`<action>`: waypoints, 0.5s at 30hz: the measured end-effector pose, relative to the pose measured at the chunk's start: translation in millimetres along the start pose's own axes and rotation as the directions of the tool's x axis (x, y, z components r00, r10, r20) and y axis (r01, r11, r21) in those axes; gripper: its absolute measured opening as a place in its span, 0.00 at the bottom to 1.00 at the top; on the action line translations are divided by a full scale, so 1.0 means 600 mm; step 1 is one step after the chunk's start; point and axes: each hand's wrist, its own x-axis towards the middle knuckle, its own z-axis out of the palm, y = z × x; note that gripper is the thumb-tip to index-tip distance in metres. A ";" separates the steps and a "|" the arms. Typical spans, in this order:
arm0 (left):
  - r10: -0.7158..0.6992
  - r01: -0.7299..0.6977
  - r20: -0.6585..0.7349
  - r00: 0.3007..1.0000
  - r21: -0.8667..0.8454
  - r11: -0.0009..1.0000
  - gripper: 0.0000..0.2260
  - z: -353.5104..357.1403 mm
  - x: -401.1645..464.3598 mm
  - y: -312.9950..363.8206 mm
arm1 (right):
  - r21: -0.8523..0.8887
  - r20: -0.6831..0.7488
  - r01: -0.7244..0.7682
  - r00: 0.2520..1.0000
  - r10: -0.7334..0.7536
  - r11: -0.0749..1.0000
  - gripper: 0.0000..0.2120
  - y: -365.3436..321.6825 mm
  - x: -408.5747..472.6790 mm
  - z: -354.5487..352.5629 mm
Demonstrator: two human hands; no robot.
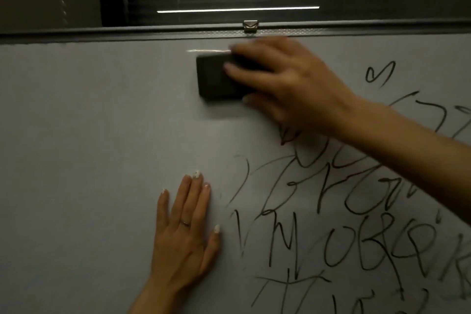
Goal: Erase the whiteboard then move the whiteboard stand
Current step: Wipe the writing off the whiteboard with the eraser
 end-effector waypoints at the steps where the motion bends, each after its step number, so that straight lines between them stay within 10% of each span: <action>1: 0.001 -0.001 -0.002 1.000 0.003 1.000 0.26 0.001 0.000 0.000 | -0.014 -0.017 -0.062 0.998 0.062 0.998 0.22 0.015 0.008 -0.002; 9: 0.009 -0.009 0.014 1.000 0.021 1.000 0.26 0.008 -0.008 -0.003 | 0.099 -0.150 -0.302 0.937 0.315 0.948 0.21 -0.045 -0.025 0.032; 15: 0.020 -0.021 0.020 1.000 0.043 0.999 0.27 0.016 -0.017 -0.010 | 0.118 0.038 0.041 0.998 -0.046 0.992 0.17 -0.123 -0.128 0.039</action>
